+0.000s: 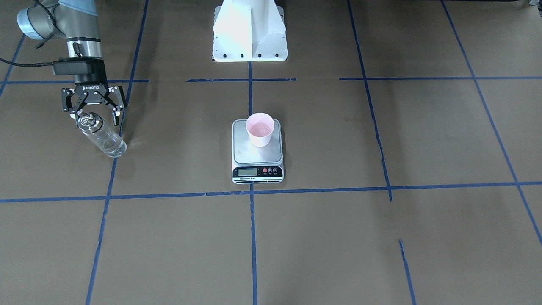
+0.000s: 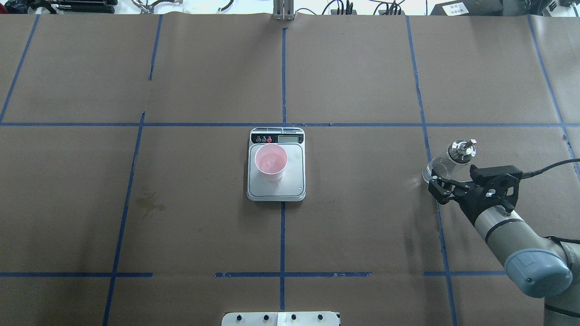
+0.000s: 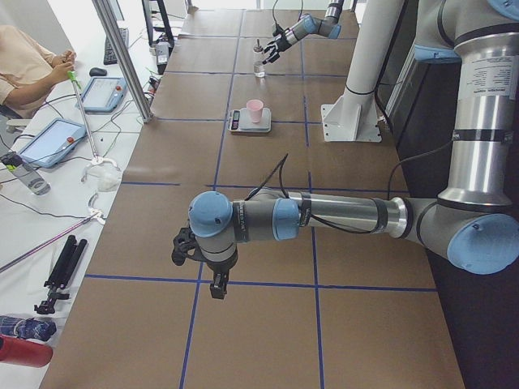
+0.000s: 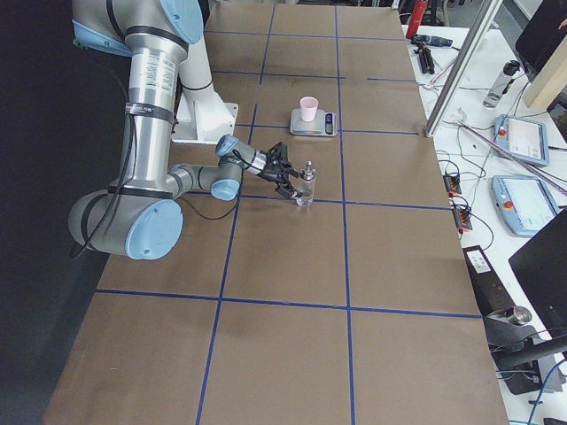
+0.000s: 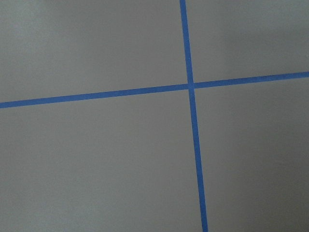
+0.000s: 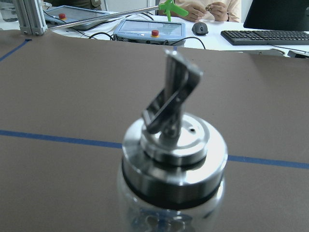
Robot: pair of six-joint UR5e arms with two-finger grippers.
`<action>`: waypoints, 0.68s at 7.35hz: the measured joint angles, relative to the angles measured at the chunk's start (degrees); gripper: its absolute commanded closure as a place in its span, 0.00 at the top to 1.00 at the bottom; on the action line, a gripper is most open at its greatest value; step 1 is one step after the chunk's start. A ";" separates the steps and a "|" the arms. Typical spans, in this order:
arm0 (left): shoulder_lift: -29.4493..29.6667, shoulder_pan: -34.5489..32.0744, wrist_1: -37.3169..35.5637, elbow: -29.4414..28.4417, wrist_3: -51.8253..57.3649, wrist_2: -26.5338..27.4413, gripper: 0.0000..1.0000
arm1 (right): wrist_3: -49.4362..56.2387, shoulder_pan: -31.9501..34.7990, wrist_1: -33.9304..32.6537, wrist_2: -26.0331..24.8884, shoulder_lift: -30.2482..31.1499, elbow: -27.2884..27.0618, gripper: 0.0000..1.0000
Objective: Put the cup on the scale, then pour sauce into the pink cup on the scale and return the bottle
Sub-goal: 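Move the right gripper to the glass dispenser and grasp its body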
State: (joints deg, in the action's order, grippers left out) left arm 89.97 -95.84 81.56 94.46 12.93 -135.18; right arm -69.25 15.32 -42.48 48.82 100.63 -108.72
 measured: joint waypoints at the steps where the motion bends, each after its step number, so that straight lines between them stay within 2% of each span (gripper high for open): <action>1: -0.01 0.01 0.00 0.02 0.01 0.00 1.00 | -0.01 -0.13 0.02 -0.36 -1.73 1.90 1.00; 5: 0.03 0.03 0.00 0.10 0.05 -0.02 1.00 | 0.08 0.01 2.94 -0.82 -3.84 7.55 0.97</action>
State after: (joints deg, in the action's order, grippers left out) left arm 90.00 -95.81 81.56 94.56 12.98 -135.20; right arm -69.17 15.34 -39.54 48.01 96.80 -101.17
